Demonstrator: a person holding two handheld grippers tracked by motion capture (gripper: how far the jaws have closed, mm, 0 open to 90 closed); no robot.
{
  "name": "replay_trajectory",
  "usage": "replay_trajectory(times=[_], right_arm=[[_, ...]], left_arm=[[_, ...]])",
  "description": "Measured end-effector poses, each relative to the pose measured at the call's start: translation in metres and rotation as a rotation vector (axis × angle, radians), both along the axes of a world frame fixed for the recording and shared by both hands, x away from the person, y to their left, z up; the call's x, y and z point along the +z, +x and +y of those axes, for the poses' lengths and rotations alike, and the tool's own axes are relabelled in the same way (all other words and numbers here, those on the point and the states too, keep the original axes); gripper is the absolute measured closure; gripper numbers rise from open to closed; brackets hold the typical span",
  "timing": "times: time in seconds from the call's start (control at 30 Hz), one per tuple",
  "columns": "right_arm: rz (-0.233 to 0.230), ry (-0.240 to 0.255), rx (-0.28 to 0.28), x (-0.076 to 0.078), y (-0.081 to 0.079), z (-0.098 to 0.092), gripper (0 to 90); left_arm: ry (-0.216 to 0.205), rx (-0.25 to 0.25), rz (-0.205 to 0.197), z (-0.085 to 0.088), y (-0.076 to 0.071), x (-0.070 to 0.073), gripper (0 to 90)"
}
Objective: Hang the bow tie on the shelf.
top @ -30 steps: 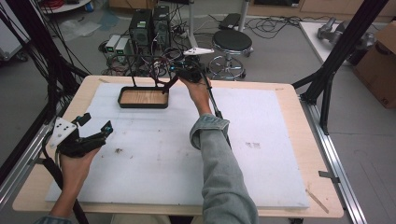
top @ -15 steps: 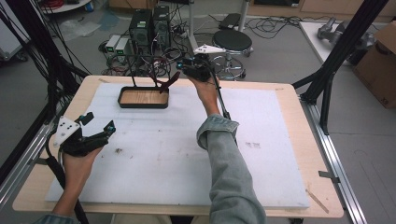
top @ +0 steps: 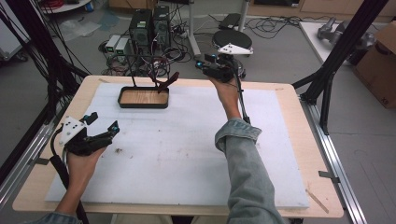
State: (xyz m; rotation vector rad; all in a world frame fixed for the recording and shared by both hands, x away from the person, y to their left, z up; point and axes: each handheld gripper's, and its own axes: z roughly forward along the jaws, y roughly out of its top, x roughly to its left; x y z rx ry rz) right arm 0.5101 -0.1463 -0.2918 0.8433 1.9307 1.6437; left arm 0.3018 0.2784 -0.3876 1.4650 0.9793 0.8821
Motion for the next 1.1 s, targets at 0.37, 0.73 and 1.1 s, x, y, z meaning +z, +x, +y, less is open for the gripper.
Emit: replay_trajectory(times=[0.37, 0.73, 1.1], right_arm=[[-0.036, -0.017, -0.031, 0.019, -0.028, -0.049, 30.5], [-0.105, -0.007, -0.070, 0.029, -0.075, -0.096, 21.4], [-0.163, -0.014, -0.145, 0.027, -0.126, -0.142, 12.8]], left_arm=[[0.005, -0.005, 0.004, -0.002, 0.002, 0.000, 17.9], [0.006, -0.012, 0.003, -0.004, 0.003, -0.001, 17.9], [0.006, -0.009, 0.000, -0.003, 0.002, 0.000, 17.9]])
